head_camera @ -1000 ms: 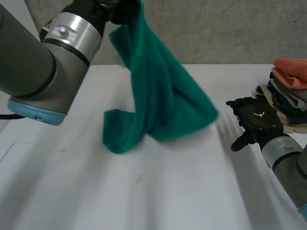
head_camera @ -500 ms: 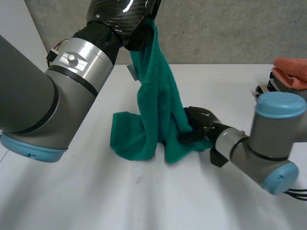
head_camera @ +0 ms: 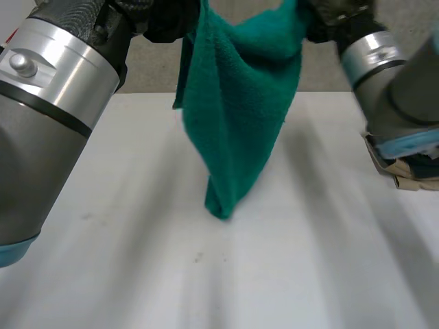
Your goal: Fold the laundry.
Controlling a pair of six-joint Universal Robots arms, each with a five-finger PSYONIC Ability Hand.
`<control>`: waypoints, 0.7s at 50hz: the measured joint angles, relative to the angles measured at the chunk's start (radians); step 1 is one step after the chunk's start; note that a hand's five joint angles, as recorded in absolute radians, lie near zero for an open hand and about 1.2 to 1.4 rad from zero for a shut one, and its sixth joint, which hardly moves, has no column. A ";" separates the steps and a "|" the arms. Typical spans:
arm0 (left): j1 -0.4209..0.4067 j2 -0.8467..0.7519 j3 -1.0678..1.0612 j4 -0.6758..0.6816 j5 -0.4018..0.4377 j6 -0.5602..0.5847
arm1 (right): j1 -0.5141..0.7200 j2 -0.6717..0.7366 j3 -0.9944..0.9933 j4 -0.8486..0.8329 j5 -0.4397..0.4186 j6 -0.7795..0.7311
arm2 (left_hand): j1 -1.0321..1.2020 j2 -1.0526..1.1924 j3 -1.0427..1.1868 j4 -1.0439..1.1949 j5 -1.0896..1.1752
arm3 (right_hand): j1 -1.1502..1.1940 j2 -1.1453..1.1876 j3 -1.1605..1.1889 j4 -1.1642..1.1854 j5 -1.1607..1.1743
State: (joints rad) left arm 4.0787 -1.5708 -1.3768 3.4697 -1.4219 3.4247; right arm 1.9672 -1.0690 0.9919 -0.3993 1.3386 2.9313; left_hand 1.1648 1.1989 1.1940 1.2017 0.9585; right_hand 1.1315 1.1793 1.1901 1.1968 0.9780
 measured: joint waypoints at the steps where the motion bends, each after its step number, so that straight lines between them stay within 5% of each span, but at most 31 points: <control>1: 0.000 0.006 -0.007 0.000 -0.001 0.000 | 0.021 0.046 -0.027 -0.021 -0.015 0.017 | 0.000 0.000 0.000 0.000 0.000 | 0.000 0.000 0.000 0.000 0.000; 6: 0.002 0.026 -0.030 0.000 -0.005 0.001 | 0.084 0.198 -0.079 -0.056 -0.069 0.091 | 0.000 0.000 0.000 0.000 0.000 | -0.040 -0.045 -0.047 -0.035 -0.031; 8: 0.004 0.034 -0.041 0.000 -0.007 0.002 | 0.111 0.274 -0.086 -0.051 -0.102 0.130 | 0.000 0.000 0.000 0.000 0.000 | -0.471 -0.486 -0.473 -0.474 -0.482; 12: 0.009 0.039 -0.054 0.000 -0.009 0.004 | 0.128 0.332 -0.076 -0.002 -0.128 0.162 | 0.000 0.000 0.001 0.000 0.000 | -0.894 -0.933 -0.935 -0.938 -0.913; 24: 0.057 0.013 -0.061 -0.010 -0.010 0.010 | 0.001 0.042 0.061 0.419 0.040 0.155 | 0.000 0.000 0.002 0.000 0.000 | -0.901 -0.960 -0.973 -0.979 -0.934; 35: 0.075 -0.009 -0.047 -0.014 -0.011 0.010 | -0.163 -0.176 0.463 0.627 0.039 0.128 | 0.000 0.001 0.002 0.000 0.000 | -0.901 -0.960 -0.973 -0.979 -0.934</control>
State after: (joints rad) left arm 4.1538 -1.5796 -1.4234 3.4559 -1.4325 3.4346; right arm 1.8045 -1.2454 1.4546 0.2272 1.3771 3.0594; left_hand 1.1648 1.2003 1.1959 1.2017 0.9585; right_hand 0.2307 0.2194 0.2174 0.2182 0.0439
